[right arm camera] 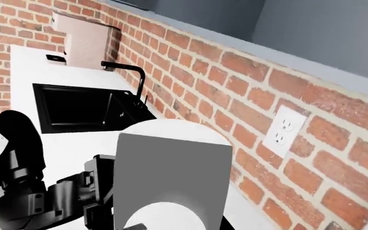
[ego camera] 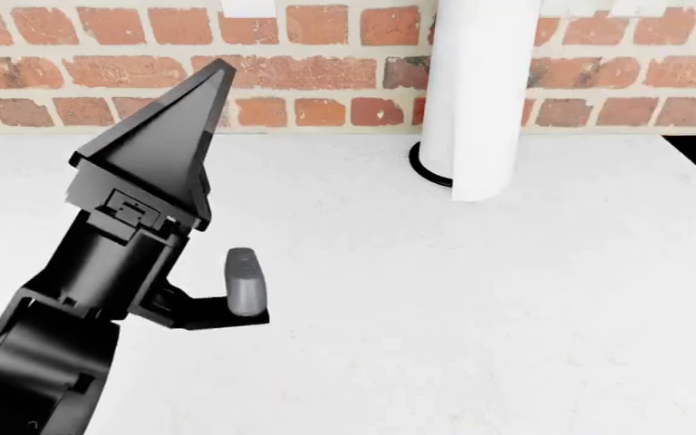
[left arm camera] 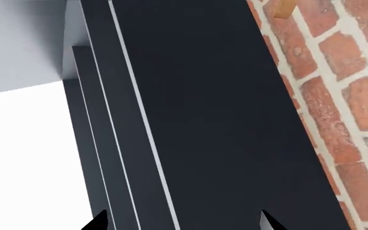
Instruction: A wet mug is on the counter and needs to be dried. Pick it up and place it upside down in the open cabinet.
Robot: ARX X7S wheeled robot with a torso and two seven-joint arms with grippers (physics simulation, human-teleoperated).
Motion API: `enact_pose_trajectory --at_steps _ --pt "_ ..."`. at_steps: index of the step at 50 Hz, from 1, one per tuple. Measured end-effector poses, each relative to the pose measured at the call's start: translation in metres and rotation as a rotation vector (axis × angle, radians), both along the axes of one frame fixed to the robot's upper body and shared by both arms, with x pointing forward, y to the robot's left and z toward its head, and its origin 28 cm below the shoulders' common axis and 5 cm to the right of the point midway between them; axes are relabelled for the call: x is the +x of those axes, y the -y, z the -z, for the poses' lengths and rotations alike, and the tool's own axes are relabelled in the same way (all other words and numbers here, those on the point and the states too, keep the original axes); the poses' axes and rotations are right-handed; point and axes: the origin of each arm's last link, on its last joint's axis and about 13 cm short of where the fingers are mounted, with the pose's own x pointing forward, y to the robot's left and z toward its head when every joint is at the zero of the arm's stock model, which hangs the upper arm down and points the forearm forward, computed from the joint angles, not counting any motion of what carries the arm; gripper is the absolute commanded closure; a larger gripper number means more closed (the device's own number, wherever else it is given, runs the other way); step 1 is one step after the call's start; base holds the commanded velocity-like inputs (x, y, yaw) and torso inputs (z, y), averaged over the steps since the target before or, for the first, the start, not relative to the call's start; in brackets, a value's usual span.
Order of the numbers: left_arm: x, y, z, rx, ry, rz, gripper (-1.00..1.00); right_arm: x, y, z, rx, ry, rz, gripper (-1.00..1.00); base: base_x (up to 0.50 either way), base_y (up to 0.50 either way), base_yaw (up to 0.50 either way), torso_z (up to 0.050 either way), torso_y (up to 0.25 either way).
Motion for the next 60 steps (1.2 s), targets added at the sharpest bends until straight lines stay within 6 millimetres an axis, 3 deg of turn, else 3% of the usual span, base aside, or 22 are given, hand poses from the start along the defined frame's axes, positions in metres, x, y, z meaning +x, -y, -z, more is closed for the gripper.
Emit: enact_pose_trajectory --at_steps 10,27,60 --pt "0.004 0.001 0.007 -0.004 -0.018 -0.013 -1.0 -0.005 -0.011 -0.016 0.02 0.053 -0.015 1.0 0.0 0.0 0.0 0.0 0.0" --pt "0.008 0.002 0.018 -0.005 -0.032 -0.024 -1.0 0.014 -0.035 -0.047 0.121 0.126 0.074 1.0 0.0 0.0 0.0 0.0 0.0" --pt "0.015 0.004 0.022 -0.03 -0.042 -0.046 -1.0 0.056 -0.055 -0.096 0.257 0.19 0.325 1.0 0.0 0.0 0.0 0.0 0.0"
